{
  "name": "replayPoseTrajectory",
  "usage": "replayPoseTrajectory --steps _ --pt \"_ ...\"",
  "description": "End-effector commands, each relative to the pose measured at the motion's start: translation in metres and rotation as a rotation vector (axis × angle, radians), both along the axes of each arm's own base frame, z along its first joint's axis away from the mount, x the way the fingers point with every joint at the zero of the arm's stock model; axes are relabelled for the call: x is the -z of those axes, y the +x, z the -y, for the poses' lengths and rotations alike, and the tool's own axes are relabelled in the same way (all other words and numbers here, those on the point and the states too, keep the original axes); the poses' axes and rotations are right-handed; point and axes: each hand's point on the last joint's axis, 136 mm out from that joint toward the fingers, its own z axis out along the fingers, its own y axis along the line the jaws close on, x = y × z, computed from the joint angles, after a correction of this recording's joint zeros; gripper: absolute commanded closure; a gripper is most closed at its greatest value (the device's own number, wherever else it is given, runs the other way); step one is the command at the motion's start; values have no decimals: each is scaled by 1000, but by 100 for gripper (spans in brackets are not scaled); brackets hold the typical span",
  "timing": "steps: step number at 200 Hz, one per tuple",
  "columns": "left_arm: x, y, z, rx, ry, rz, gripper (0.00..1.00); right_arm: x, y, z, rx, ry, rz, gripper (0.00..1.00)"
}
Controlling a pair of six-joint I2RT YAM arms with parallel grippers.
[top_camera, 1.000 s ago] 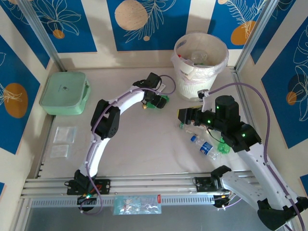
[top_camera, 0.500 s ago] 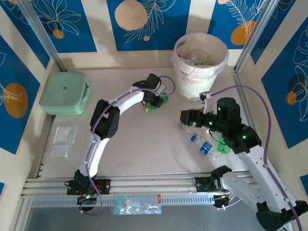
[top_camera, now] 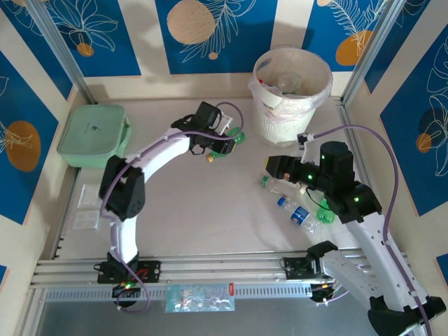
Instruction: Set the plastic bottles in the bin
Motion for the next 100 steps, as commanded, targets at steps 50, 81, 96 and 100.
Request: replayPoseTrajectory --steps 50,81,96,100 --pt "-140 -94 16 133 -533 -44 56 -62 -11 -32 -165 327 22 10" --pt "-164 -118 17 164 -635 -83 56 -87 -2 -42 -195 349 66 3" --pt "-172 -126 17 175 -668 -99 56 -93 4 -45 -197 327 75 0" --pt "-174 -127 17 178 -672 -103 56 -95 7 -47 -198 320 84 0"
